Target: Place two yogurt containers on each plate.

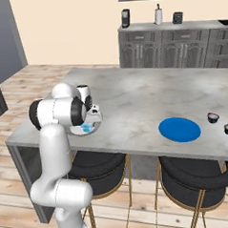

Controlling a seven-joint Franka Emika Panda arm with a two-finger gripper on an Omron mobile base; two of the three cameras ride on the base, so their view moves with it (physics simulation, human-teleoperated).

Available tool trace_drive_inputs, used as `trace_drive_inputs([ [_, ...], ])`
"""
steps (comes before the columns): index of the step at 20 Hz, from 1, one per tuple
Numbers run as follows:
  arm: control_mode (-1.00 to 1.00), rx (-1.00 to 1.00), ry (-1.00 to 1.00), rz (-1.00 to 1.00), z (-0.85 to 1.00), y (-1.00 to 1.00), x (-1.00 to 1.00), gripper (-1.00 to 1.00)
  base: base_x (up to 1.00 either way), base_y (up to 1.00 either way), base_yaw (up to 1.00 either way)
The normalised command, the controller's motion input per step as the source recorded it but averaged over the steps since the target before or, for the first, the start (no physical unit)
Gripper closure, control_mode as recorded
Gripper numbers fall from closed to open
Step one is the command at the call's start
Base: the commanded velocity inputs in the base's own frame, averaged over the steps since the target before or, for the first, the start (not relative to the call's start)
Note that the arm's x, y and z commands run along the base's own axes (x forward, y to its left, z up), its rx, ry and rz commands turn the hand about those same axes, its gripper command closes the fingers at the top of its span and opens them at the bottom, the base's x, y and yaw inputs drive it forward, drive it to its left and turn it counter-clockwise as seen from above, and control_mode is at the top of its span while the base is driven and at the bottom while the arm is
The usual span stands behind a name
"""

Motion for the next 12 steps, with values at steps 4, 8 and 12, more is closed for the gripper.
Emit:
trace_drive_inputs([
  [4, -1.00, 0.00, -0.01, 0.00, -0.02, 0.00, 0.00, 1.00, 0.00, 0.00, 0.00],
  [8, -1.00, 0.00, -0.03, 0.00, 0.02, 0.00, 0.00, 1.00, 0.00, 0.00, 0.00],
  [12, -1.00, 0.00, -0.01, 0.00, 0.19, 0.00, 0.00, 1.00, 0.00, 0.00, 0.00],
])
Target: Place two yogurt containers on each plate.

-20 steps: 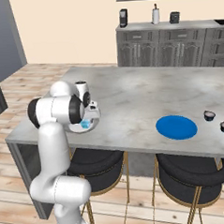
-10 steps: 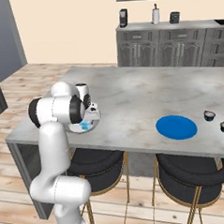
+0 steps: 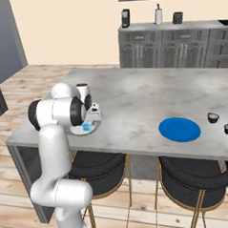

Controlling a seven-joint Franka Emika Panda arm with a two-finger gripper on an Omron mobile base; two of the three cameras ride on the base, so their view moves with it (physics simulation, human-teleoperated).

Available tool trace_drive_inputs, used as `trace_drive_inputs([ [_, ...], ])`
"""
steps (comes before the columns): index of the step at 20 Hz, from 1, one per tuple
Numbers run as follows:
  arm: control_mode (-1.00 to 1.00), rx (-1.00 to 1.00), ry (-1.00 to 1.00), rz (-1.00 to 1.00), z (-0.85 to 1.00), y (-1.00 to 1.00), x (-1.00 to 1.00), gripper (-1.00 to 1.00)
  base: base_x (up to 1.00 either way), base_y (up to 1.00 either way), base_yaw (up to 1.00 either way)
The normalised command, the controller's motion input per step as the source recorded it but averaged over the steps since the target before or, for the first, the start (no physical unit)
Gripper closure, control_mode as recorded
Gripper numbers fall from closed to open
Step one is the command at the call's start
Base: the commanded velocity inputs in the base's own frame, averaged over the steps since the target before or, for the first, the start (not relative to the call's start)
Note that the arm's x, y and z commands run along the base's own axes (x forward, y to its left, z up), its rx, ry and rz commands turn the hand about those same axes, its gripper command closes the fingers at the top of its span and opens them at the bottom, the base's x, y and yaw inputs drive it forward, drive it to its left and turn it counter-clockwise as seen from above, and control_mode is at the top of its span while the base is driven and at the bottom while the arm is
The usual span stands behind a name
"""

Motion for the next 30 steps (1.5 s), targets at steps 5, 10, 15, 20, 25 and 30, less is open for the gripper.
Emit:
trace_drive_inputs([
  [5, -1.00, 0.00, 0.00, 0.00, -0.01, 0.00, 0.00, 1.00, 0.00, 0.00, 0.00],
  [10, -1.00, 0.00, 0.00, 0.00, -0.28, 0.00, 0.00, 1.00, 0.00, 0.00, 0.00],
  [15, -1.00, 0.00, -0.02, 0.00, -0.20, 0.00, 0.00, -1.00, 0.00, 0.00, 0.00],
  [20, -1.00, 0.00, -0.02, 0.00, 0.00, 0.00, -0.01, -1.00, 0.00, 0.00, 0.00],
  [25, -1.00, 0.00, -0.07, 0.00, 0.14, 0.00, -0.11, -1.00, 0.00, 0.00, 0.00],
  [30, -1.00, 0.00, -0.09, 0.00, 0.41, 0.00, -0.14, -1.00, 0.00, 0.00, 0.00],
])
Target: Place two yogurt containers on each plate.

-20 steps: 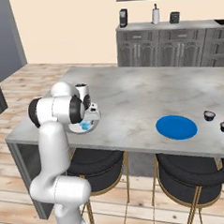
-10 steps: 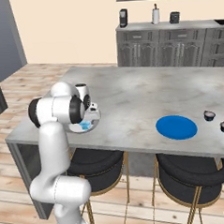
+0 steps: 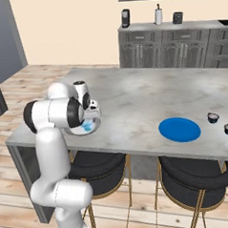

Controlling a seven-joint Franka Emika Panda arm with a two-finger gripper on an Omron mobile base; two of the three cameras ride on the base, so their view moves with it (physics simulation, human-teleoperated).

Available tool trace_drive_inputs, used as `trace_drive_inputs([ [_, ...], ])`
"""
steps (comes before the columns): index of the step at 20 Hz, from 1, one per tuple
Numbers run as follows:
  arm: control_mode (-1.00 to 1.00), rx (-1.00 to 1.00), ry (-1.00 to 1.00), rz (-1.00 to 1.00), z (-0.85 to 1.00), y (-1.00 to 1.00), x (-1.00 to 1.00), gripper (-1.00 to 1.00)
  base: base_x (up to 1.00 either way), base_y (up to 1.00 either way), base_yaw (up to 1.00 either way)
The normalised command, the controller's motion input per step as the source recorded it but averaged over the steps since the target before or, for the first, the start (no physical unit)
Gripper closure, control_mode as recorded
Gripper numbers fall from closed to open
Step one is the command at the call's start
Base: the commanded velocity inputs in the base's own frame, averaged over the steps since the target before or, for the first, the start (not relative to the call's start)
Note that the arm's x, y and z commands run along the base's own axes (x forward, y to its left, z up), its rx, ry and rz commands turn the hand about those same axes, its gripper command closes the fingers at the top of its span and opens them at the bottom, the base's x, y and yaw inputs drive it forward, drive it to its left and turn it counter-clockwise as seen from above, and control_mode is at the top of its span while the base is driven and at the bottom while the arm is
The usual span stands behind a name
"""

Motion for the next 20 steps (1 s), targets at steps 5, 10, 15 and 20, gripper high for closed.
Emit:
trace_drive_inputs([
  [5, -1.00, 0.00, -0.16, 0.00, 0.49, 0.00, -0.27, -1.00, 0.00, 0.00, 0.00],
  [10, -1.00, 0.00, -0.18, 0.00, 0.19, 0.00, -0.26, -1.00, 0.00, 0.00, 0.00],
  [15, -1.00, 0.01, -0.20, 0.00, 0.74, 0.00, -0.97, -1.00, 0.00, 0.00, 0.00],
  [20, -1.00, 0.00, -0.03, 0.00, 1.00, -0.05, -0.93, -1.00, 0.00, 0.00, 0.00],
])
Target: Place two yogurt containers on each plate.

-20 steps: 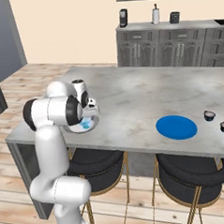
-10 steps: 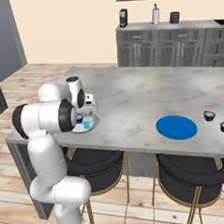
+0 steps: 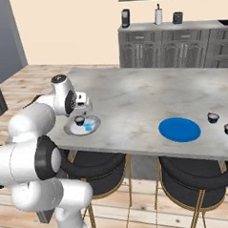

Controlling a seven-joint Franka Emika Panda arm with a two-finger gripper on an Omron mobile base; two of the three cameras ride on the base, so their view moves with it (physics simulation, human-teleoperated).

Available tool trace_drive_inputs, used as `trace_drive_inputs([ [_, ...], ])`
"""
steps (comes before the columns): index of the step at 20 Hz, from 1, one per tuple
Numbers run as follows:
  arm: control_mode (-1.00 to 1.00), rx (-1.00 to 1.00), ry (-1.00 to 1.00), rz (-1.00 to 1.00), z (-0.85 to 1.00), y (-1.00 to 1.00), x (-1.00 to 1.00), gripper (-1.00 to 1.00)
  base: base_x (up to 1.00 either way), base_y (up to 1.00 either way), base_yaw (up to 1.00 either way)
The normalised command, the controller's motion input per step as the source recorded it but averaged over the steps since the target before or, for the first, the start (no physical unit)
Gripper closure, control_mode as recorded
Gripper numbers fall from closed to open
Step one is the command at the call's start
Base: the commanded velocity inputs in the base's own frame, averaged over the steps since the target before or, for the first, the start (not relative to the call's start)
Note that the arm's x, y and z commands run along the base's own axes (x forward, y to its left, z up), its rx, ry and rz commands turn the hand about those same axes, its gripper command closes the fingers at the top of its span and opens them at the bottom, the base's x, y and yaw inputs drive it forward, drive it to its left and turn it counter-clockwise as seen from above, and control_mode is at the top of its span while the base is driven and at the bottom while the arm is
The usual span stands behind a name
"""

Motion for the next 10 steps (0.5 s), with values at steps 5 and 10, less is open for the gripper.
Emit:
trace_drive_inputs([
  [5, -1.00, 0.03, 0.00, -0.03, 0.69, -0.17, -0.63, -1.00, 0.00, 0.00, 0.00],
  [10, -1.00, 0.02, -0.27, 0.00, 0.14, -0.06, -0.58, -1.00, 0.00, 0.00, 0.00],
])
